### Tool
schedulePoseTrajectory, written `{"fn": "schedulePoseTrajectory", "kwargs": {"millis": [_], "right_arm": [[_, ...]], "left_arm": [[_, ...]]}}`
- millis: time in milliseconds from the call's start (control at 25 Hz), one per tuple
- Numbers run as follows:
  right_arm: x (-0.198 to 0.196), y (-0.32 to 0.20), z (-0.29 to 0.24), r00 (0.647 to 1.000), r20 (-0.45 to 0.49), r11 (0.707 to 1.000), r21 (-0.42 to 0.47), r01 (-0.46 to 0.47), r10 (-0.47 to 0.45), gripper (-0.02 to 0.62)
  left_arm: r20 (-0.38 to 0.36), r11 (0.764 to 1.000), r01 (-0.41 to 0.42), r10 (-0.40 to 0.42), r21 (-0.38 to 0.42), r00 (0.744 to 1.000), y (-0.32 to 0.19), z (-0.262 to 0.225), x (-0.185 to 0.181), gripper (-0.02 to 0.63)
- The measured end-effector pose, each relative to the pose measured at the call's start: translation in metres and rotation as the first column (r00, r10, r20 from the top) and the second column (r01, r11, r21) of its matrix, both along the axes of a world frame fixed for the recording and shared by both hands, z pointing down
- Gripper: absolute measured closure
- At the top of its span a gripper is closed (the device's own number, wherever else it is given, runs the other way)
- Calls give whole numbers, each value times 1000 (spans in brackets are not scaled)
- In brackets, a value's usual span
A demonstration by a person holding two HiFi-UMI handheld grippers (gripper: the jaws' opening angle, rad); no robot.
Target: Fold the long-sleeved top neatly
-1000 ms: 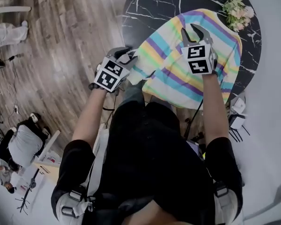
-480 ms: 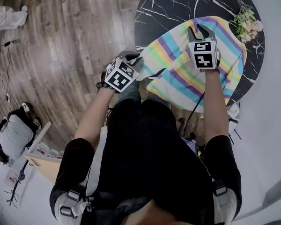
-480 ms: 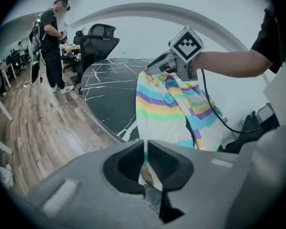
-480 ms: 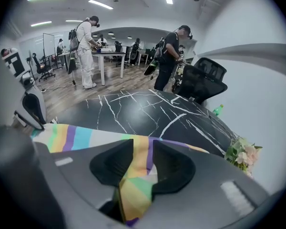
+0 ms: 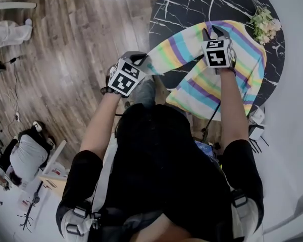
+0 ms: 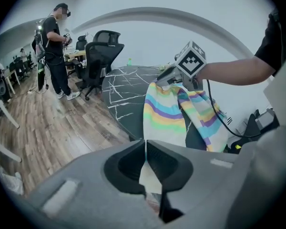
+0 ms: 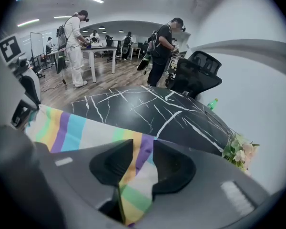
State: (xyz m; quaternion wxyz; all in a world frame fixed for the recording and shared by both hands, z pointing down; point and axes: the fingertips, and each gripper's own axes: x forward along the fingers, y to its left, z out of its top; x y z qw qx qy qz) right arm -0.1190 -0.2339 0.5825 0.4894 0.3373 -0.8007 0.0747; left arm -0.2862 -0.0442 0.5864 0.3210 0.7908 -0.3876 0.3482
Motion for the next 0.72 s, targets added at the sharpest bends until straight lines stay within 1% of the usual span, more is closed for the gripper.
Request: {"fn": "schedulePoseTrajectory", "kwargs": {"millis": [200, 320, 480, 600, 720], "right_arm": [[-5, -12, 9, 993, 10, 992, -24, -121, 121, 457], [-14, -19, 14, 989, 8, 989, -20, -150, 150, 459], [-25, -29, 22, 982, 18, 982, -14, -188, 189, 459], [-31, -38, 28, 974, 34, 974, -19, -224, 224, 459], [-38, -51, 27, 966, 69, 969, -12, -248, 248, 463]], "left_arm": [[33, 997, -73, 72, 33, 997, -40, -7, -41, 588], [67, 992, -116, 113, 40, 991, -62, -8, -60, 588], [95, 986, -160, 156, 39, 983, -84, -5, -76, 588], [98, 984, -177, 173, 30, 980, -97, -4, -85, 588], [103, 983, -179, 175, 30, 979, -108, -5, -95, 588]]}}
